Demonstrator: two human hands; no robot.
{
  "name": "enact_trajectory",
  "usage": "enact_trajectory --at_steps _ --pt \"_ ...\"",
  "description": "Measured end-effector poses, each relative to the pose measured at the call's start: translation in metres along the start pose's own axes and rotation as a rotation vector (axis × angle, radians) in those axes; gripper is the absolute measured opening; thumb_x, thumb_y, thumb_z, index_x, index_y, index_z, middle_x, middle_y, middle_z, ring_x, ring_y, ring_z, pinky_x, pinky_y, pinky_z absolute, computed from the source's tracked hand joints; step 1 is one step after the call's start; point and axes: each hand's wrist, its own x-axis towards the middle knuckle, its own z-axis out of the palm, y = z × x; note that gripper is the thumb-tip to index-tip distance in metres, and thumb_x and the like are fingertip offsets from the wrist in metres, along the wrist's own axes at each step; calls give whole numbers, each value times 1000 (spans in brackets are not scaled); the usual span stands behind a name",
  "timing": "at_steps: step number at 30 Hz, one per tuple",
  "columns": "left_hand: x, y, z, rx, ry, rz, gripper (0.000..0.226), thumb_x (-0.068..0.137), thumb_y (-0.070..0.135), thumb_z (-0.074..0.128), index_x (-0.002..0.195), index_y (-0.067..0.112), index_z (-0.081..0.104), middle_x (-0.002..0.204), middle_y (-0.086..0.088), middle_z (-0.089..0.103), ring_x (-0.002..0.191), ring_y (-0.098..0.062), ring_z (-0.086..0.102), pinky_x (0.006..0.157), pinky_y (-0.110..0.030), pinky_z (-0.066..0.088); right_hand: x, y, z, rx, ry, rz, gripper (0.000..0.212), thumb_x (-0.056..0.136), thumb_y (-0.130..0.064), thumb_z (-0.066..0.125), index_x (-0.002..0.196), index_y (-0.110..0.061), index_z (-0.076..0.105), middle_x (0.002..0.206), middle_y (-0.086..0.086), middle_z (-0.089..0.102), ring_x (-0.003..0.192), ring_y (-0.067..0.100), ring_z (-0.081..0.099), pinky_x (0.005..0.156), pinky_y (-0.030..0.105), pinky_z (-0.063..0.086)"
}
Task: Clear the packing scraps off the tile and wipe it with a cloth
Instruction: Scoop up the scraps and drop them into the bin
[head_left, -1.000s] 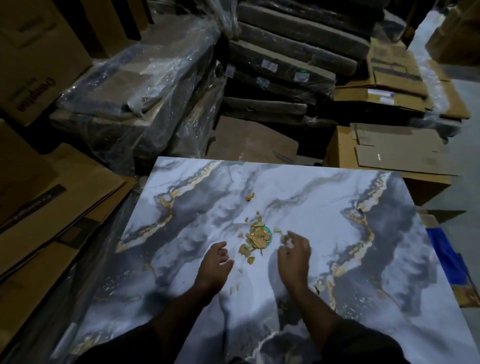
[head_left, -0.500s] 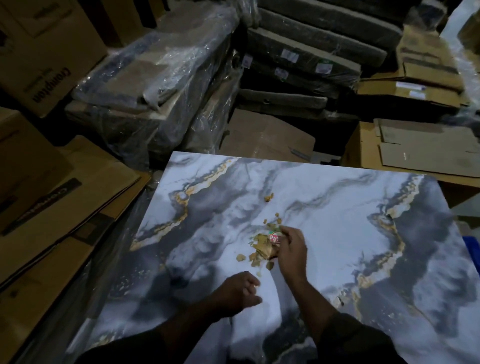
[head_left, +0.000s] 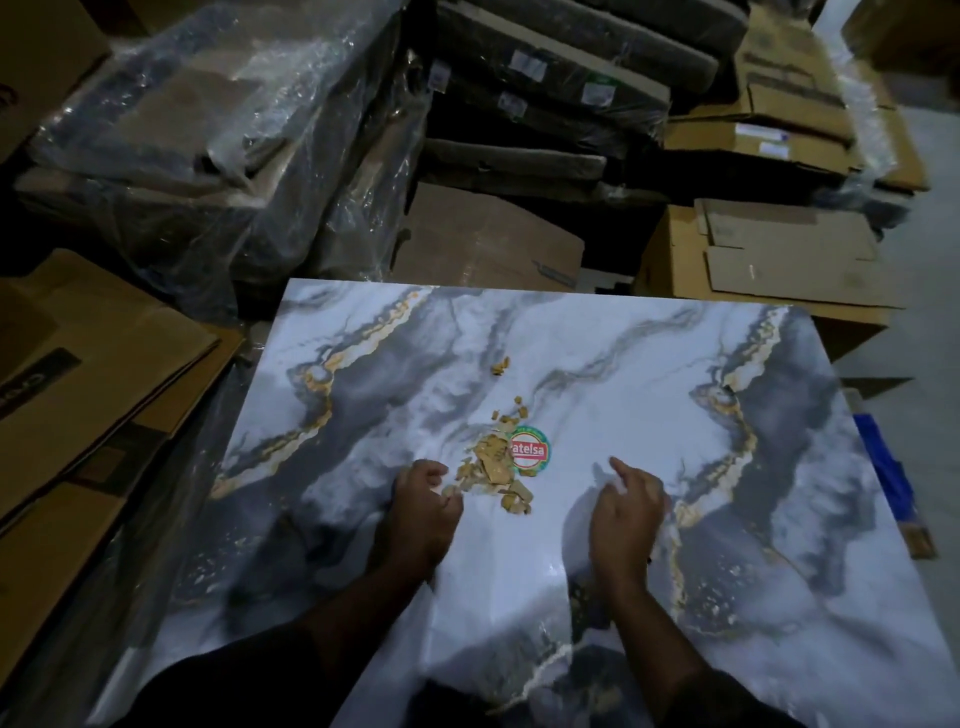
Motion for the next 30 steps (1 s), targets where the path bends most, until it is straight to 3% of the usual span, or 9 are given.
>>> enact_trajectory --at_steps 3,5,7,11,15,19,21,24,30 --pt "-7 3 6 116 -68 38 61 80 18 78 134 27 51 129 0 41 103 -17 63 93 -35 53 -10 31 -12 -124 174 243 33 89 1 56 118 -5 72 121 24 58 117 43 48 105 47 29" --pt "-11 9 16 71 -141 109 67 80 5 77 141 10 49 131 -9 39 113 -26 59 99 -38 50 -17 26 -7 -55 170 291 38 87 -1 50 117 0 71 118 29 58 116 47 49 107 49 29" --pt "-14 20 26 28 -207 150 64 82 -3 72 141 3 47 128 -10 39 116 -28 58 99 -31 49 -24 3 9 85 63 227 46 81 -4 43 117 7 70 117 30 59 117 47 51 110 50 33" --pt "-15 41 35 -38 -285 146 60 90 -2 64 146 2 43 137 -13 43 117 -25 59 104 -36 50 -29 -43 42 324 -238 163 45 89 -5 38 124 2 65 126 14 56 123 27 51 112 30 36" --pt "-12 38 20 -90 -147 103 56 90 -4 61 143 8 47 132 -8 46 109 -18 58 93 -24 49 17 -44 41 362 -188 166 36 96 10 46 122 -3 66 118 7 53 116 27 58 99 10 38" --pt "-12 29 13 -97 -113 28 61 85 -4 67 141 11 49 120 -9 53 87 -22 64 90 -37 53 87 -46 53 189 -352 174 45 97 -3 55 142 1 52 145 20 46 136 34 44 119 38 30" --pt "-15 27 12 -121 -198 -4 69 85 -5 69 147 9 41 123 -14 51 83 -23 62 86 -39 54 112 -63 70 146 -479 99 51 100 -8 56 149 -2 45 157 17 38 145 32 34 122 40 25" --pt "-16 24 13 -99 -303 24 77 88 -1 70 153 10 32 133 -15 45 94 -26 61 88 -37 55 130 -92 105 84 -621 -70 55 101 -12 56 153 -5 38 163 12 31 151 28 27 124 36 19" --pt "-1 30 5 -164 -320 -22 76 94 -2 62 157 16 23 141 -4 44 117 -30 58 90 -26 53 100 -95 121 -201 -755 -658 38 102 -17 54 136 -2 59 144 16 54 137 31 45 116 38 29"
